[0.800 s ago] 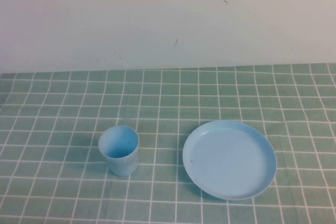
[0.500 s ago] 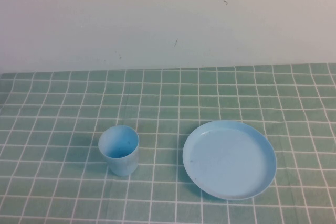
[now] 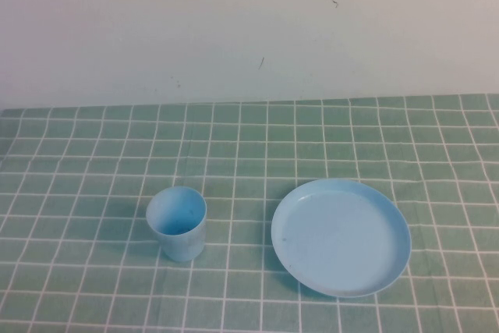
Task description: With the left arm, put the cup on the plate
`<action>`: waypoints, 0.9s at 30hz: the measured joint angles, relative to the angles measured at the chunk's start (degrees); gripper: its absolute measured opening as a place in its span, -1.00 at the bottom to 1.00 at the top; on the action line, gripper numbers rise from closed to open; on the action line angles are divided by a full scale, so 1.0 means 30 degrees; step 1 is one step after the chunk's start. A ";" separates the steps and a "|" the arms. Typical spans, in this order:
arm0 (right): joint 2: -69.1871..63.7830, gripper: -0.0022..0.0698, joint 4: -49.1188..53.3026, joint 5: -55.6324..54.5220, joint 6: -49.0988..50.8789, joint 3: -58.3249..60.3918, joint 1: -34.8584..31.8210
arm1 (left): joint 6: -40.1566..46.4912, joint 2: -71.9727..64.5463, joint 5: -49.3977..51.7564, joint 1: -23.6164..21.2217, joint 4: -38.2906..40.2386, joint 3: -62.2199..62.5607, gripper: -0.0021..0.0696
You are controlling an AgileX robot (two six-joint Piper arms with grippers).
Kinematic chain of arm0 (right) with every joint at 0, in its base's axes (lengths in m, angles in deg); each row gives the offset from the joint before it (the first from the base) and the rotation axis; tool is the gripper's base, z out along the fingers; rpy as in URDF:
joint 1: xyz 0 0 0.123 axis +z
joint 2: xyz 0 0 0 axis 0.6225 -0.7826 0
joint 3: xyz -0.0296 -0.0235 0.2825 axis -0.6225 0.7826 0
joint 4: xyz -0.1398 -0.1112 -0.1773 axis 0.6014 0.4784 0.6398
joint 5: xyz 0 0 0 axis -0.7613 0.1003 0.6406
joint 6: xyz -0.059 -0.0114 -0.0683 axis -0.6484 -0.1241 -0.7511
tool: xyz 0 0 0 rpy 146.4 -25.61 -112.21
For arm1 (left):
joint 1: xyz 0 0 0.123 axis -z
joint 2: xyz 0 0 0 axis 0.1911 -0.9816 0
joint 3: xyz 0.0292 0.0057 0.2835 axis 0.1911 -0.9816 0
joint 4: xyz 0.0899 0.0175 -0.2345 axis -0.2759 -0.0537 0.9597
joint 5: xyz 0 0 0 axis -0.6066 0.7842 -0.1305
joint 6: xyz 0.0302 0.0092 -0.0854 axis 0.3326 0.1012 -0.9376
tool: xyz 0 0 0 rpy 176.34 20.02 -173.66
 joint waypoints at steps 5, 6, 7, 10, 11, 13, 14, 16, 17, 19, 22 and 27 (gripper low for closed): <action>0.0000 -0.95 0.0000 0.0000 0.0000 0.0000 0.0000 | 0.0000 0.0000 0.0000 0.0000 0.0000 0.0000 -0.95; 0.0000 -0.95 0.0000 0.0000 0.0000 0.0000 0.0000 | 0.0000 0.0000 -0.0034 0.0000 0.0000 0.0000 -0.95; 0.0000 -0.95 0.0000 0.0000 0.0000 0.0000 0.0000 | 0.0000 0.0000 -0.0030 0.0000 0.0000 0.0000 -0.95; 0.0000 -0.95 0.0000 0.0000 0.0000 0.0000 0.0000 | 0.0000 0.0000 -0.0581 0.0000 0.0000 -0.0036 -0.95; 0.0000 -0.95 0.0000 0.0000 0.0000 0.0000 0.0000 | 0.0000 0.0000 -0.0961 0.0000 0.0000 -0.0064 -0.95; 0.0000 -0.95 0.0000 0.0000 0.0000 0.0000 0.0000 | 0.0000 0.0000 -0.1866 0.0000 0.0000 -0.0064 -0.95; 0.0000 -0.95 0.0000 0.0000 0.0000 0.0000 0.0000 | 0.0000 0.0000 -0.2527 0.0000 0.0000 -0.0064 -0.95; 0.0000 -0.95 0.0000 0.0000 0.0000 0.0000 0.0000 | -0.0235 0.0000 -0.4136 0.0000 0.0058 -0.0104 -0.95; 0.0000 -0.95 0.0000 0.0000 0.0000 0.0000 0.0000 | -0.0547 0.0000 -0.5289 0.0000 0.0201 -0.0104 -0.95; 0.0000 -0.95 0.0000 0.0000 0.0000 0.0000 0.0000 | -0.1380 0.0000 -0.8160 0.0000 0.0373 -0.0145 -0.95; 0.0000 -0.95 0.0000 0.0000 0.0000 0.0000 0.0000 | -0.2592 0.0000 -1.2792 0.0000 0.0369 -0.0145 -0.95; 0.0000 -0.95 0.0000 0.0000 0.0000 0.0000 0.0000 | -0.2914 0.0009 -1.9190 0.0000 0.0280 -0.0145 -0.95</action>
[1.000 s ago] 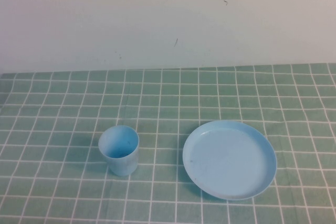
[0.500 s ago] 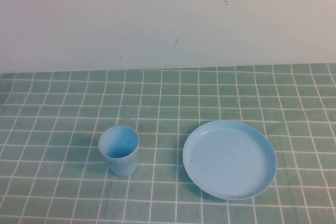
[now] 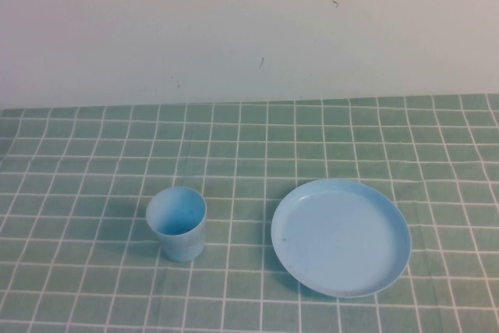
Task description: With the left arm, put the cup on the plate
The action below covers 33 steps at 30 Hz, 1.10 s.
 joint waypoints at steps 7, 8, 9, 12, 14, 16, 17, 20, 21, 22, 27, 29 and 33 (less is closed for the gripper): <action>0.0000 -0.95 0.0000 0.0000 0.0000 0.0000 0.0000 | -0.1111 0.0033 -0.3297 0.0000 0.2400 0.0864 -0.95; 0.0000 -0.95 0.0000 0.0000 0.0000 0.0000 0.0000 | -0.1077 0.0033 -0.2570 0.0000 0.3348 0.1679 -0.95; 0.0000 -0.95 0.0000 0.0000 0.0000 0.0000 0.0000 | -0.0792 0.0033 -0.1488 0.0000 0.4351 0.2733 -0.95; 0.0000 -0.95 0.0000 0.0000 0.0000 0.0000 0.0000 | 0.1889 -0.0029 0.2823 0.0000 0.6820 0.6355 -0.95; 0.0000 -0.95 0.0000 0.0000 0.0000 0.0000 0.0000 | 0.4667 -0.0616 0.5720 0.0000 0.8164 0.8799 -0.95; 0.0000 -0.95 0.0000 0.0000 0.0000 0.0000 0.0000 | 0.7877 -0.1935 0.8005 0.0000 0.9500 1.1348 -0.95; 0.0000 -0.95 0.0000 0.0000 0.0000 0.0000 0.0000 | 0.9301 -0.2763 0.9212 0.0000 1.0284 1.2498 -0.95; 0.0000 -0.95 0.0000 0.0000 0.0000 0.0000 0.0000 | 1.1819 -0.5334 1.2729 0.0000 1.1619 1.5164 -0.95; 0.0000 -0.95 0.0000 0.0000 0.0000 0.0000 0.0000 | 1.2174 -0.6306 1.3987 0.0000 1.1774 1.5908 -0.95; 0.0000 -0.95 0.0000 0.0000 0.0000 0.0000 0.0000 | 1.2365 -0.7073 1.5287 0.0000 1.1876 1.6407 -0.95; 0.0000 -0.95 0.0000 0.0000 0.0000 0.0000 0.0000 | 1.3082 -1.0988 1.9647 0.0000 1.1914 1.7454 -0.95; 0.0000 -0.95 0.0000 0.0000 0.0000 0.0000 0.0000 | 1.3163 -1.2360 2.0299 0.0000 1.1960 1.7454 -0.95; 0.0000 -0.95 0.0000 0.0000 0.0000 0.0000 0.0000 | 1.3084 -1.4747 2.1479 0.0000 1.3065 1.7498 -0.95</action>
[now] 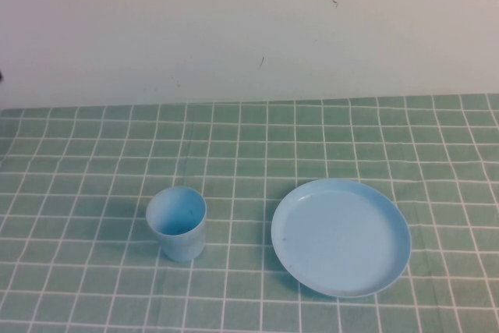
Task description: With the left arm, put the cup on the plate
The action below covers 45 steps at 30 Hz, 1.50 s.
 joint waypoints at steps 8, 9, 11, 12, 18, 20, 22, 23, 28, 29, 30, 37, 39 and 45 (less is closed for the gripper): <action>0.0000 -0.95 0.0000 0.0000 0.0000 0.0000 0.0000 | -0.1734 -0.7201 0.5904 0.0000 -0.2044 0.3718 -0.95; 0.0000 -0.95 0.0000 0.0000 0.0000 0.0000 0.0000 | -0.2148 -0.8401 0.6949 0.0000 -0.2646 0.4559 -0.95; 0.0000 -0.95 0.0000 0.0000 0.0000 0.0000 0.0000 | -0.2702 -1.0565 0.9016 0.0000 -0.3664 0.6012 -0.95; 0.0000 -0.95 0.0000 0.0000 0.0000 0.0000 0.0000 | -0.2865 -1.1691 0.9868 0.0000 -0.4058 0.6777 -0.95; 0.0000 -0.95 0.0000 0.0000 0.0000 0.0000 0.0000 | -0.2266 -1.7355 1.1374 0.0000 -0.3978 0.9319 -0.81; 0.0000 -0.95 0.0000 0.0000 0.0000 0.0000 0.0000 | -0.1847 -1.8815 1.1697 0.0000 -0.3319 0.9536 -0.61; 0.0000 -0.95 0.0000 0.0000 0.0000 0.0000 0.0000 | -0.1450 -2.0013 1.2005 0.0038 -0.2782 0.9580 -0.33; 0.0000 -0.95 0.0000 0.0000 0.0051 0.0000 0.0000 | -0.1258 -2.0549 1.2150 0.0081 -0.2633 0.9615 -0.18; 0.0000 -0.95 0.0000 0.0000 0.0396 0.0000 0.0000 | -0.1125 -2.1735 1.1965 0.0930 -0.3199 0.9654 0.16; 0.0000 -0.95 0.0000 0.0000 0.0439 0.0000 0.0000 | -0.1307 -2.1752 1.1679 0.1193 -0.3551 0.9654 0.18; 0.0000 -0.95 0.0000 0.0000 0.0478 0.0000 0.0000 | -0.1551 -2.1752 1.1417 0.1467 -0.3942 0.9654 0.19; 0.0000 -0.95 0.0000 0.0000 0.0503 0.0000 0.0000 | -0.2444 -2.1976 1.0512 0.3330 -0.6079 0.9697 -0.34; 0.0000 -0.95 0.0000 0.0000 0.0503 0.0000 0.0000 | -0.2444 -2.2153 1.0370 0.3695 -0.6851 0.9697 -0.66; 0.0000 -0.95 0.0000 0.0000 0.0503 0.0000 0.0000 | -0.2474 -2.1926 1.0847 0.3806 -0.7367 1.0811 -0.90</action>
